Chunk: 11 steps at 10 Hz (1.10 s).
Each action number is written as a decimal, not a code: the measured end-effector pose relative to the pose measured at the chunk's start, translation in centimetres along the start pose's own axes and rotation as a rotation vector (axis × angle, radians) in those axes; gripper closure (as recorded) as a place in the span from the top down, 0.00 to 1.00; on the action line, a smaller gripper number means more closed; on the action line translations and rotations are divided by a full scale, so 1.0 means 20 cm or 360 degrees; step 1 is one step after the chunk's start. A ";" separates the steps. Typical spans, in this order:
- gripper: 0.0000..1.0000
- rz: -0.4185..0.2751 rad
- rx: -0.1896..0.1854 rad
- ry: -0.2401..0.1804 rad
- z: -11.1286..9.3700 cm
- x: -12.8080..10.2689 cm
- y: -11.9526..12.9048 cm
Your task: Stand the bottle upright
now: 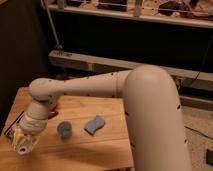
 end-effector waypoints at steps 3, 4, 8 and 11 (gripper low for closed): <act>0.08 -0.0001 0.0000 0.0001 0.00 0.00 0.00; 0.08 -0.0001 0.0000 0.0001 0.00 0.00 0.00; 0.08 0.0001 -0.0011 0.0001 0.00 0.00 0.01; 0.08 0.0028 -0.0149 0.0010 0.02 -0.02 0.06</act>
